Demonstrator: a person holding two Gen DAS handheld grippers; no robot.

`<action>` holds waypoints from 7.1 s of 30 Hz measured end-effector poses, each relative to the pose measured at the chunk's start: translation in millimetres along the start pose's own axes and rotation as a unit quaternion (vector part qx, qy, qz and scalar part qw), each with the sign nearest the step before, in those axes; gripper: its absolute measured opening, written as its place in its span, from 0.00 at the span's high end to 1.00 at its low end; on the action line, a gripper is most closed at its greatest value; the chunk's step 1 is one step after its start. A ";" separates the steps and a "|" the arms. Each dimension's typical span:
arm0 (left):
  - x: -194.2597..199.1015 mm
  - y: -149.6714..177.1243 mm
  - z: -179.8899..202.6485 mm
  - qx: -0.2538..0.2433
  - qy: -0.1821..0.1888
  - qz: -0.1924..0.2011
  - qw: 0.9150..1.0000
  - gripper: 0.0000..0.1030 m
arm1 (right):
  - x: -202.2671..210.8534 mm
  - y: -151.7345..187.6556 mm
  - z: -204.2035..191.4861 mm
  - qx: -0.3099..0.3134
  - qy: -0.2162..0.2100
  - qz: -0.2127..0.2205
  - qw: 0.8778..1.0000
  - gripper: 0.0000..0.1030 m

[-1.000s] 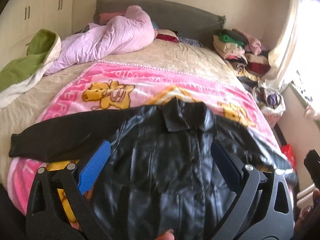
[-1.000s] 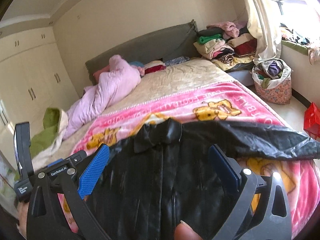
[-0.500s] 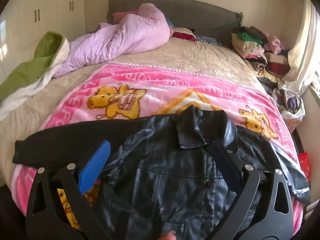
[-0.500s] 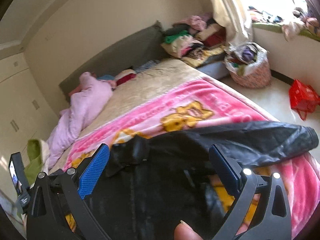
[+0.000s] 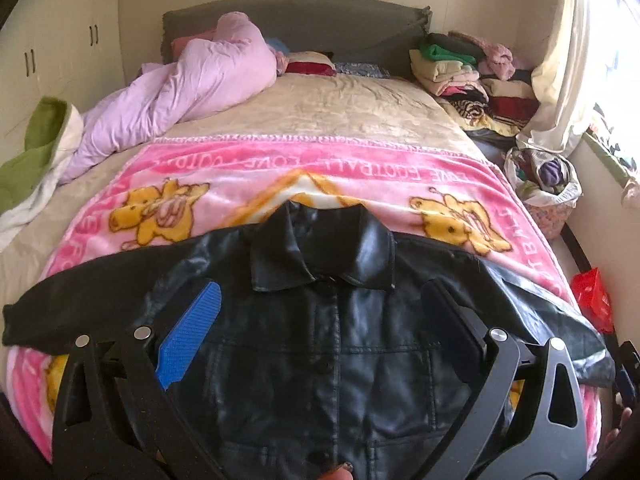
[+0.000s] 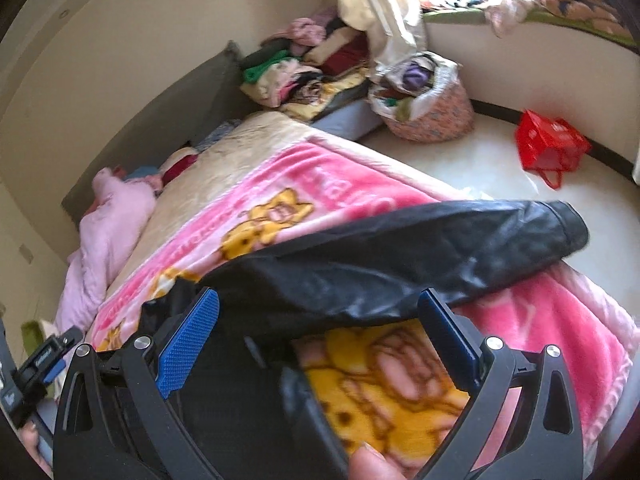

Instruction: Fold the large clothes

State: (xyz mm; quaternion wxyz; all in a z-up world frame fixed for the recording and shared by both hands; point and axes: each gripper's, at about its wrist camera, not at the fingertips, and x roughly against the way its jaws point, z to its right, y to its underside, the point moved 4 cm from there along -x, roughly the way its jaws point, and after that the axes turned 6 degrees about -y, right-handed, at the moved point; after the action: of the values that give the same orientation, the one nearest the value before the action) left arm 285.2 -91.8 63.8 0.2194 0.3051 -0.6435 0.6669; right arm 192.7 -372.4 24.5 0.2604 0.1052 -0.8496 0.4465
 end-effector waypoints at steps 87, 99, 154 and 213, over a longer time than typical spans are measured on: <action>-52.3 4.8 -203.8 0.135 0.098 -0.076 0.983 0.09 | -116.2 202.0 -269.6 0.294 -0.166 -0.169 0.926 0.72; -58.4 11.4 -222.9 0.165 0.115 -0.089 0.975 0.09 | -120.6 156.0 -179.1 0.033 -0.117 -0.152 0.981 0.37; -6.8 0.4 -173.2 0.123 0.265 0.028 0.956 0.90 | -127.6 40.0 -141.3 0.131 -0.081 -0.065 0.986 0.29; -101.1 81.4 -169.7 0.038 0.042 -0.127 0.990 0.11 | -151.6 147.1 -190.6 0.233 -0.115 -0.214 0.942 0.23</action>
State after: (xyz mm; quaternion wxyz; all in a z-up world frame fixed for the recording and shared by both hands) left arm 280.9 80.5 -62.4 0.3178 0.3643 -0.5640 0.6695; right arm 326.3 -140.3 -71.6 0.2190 0.3928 -0.7033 0.5506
